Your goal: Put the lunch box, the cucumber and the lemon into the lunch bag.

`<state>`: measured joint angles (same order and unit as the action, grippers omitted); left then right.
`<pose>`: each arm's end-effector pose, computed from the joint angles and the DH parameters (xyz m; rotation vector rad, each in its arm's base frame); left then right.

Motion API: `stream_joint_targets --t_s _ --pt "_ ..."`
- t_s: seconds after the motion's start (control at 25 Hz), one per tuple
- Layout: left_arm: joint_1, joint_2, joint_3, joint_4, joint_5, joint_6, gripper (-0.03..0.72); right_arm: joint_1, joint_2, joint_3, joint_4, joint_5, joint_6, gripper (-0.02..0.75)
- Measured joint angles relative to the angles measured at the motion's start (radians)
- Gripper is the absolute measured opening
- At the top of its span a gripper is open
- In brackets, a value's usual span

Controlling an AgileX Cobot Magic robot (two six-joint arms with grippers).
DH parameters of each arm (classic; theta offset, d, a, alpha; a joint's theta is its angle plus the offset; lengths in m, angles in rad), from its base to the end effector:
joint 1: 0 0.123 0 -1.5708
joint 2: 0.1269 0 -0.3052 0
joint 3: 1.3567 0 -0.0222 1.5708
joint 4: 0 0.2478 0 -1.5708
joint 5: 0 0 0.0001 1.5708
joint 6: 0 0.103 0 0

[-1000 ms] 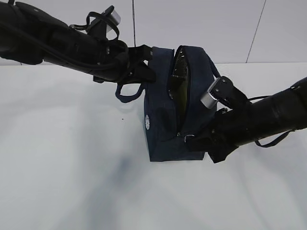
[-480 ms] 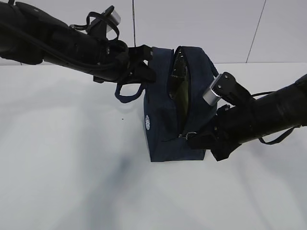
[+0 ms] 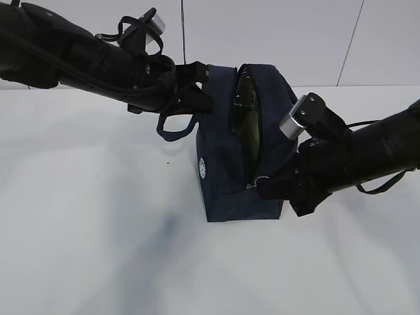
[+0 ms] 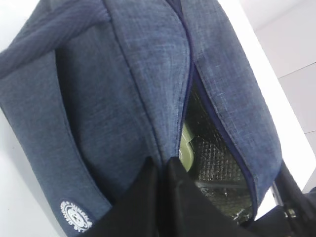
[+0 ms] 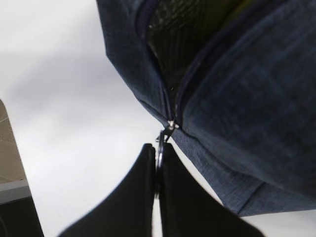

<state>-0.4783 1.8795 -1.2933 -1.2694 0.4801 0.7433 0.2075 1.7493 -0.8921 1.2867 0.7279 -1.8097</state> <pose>0.3611 -0.2385 0.2445 0.2539 2.3337 -1.0167 0.3063 0.1318 0.1902 -1.1723 2.0848 0.7049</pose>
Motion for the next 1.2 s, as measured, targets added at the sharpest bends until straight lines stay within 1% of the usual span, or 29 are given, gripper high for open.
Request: stream_joint_targets --t_s 0.48,0.64,1.2 --pt "0.000 0.000 0.000 0.000 0.001 0.000 -0.005 0.000 -0.029 0.000 0.011 0.000 0.001 0.007" --pt "0.000 0.000 0.000 0.000 0.001 0.000 -0.005 0.000 -0.029 0.000 0.032 0.015 0.001 0.007" --pt "0.000 0.000 0.000 0.000 0.001 0.000 -0.005 0.000 -0.029 -0.060 0.045 0.038 0.036 0.007"
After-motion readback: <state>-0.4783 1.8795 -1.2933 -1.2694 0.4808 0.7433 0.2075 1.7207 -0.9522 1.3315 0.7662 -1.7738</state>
